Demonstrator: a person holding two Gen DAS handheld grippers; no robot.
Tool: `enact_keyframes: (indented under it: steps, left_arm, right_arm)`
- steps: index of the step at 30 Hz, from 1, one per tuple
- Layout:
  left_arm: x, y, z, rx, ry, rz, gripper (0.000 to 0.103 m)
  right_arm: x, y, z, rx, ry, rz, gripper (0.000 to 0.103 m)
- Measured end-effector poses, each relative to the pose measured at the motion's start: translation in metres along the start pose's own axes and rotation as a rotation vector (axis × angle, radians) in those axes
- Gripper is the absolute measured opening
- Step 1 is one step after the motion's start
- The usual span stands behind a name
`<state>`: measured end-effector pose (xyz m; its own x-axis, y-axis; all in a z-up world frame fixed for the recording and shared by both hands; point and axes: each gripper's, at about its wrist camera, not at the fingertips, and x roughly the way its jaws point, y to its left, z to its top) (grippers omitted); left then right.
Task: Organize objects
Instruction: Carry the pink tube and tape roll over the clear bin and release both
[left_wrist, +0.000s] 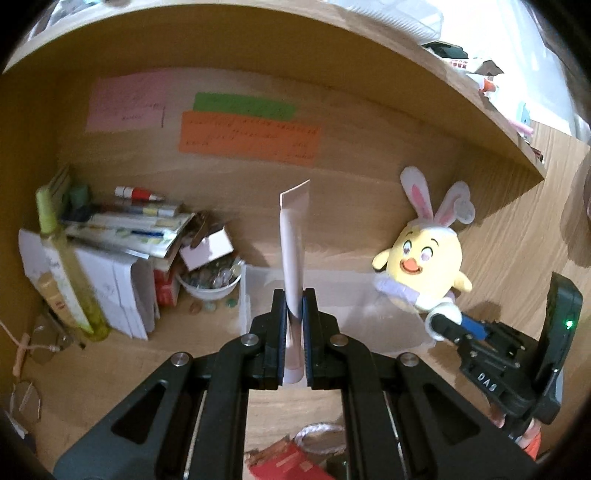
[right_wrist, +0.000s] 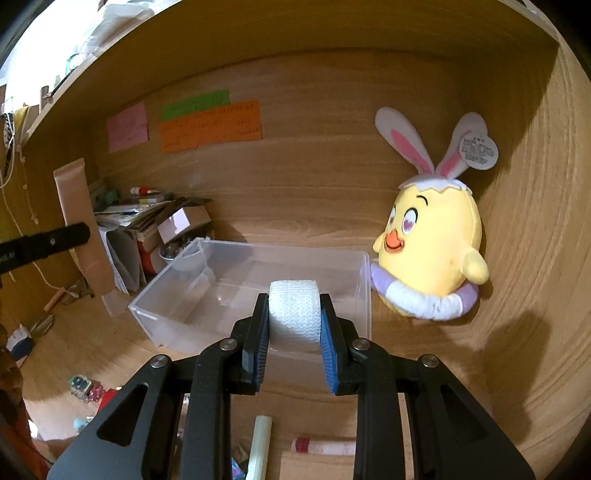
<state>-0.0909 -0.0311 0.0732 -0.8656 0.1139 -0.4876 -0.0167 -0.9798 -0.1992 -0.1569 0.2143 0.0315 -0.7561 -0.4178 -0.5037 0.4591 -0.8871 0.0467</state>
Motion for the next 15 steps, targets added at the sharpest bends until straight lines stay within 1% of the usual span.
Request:
enact_keyframes:
  steps: [4, 9, 15]
  left_arm:
    - [0.009, -0.009, 0.01, 0.014, -0.009, 0.002, 0.007]
    - [0.025, -0.025, 0.015, 0.056, -0.022, 0.037, 0.007]
    - [0.055, -0.04, 0.011, 0.087, 0.032, 0.023, 0.007]
  right_arm:
    - [0.008, 0.001, 0.007, -0.017, -0.003, -0.002, 0.022]
    - [0.019, 0.005, 0.019, -0.053, -0.008, -0.019, 0.022]
    - [0.042, 0.007, 0.025, -0.056, 0.016, -0.025, 0.022]
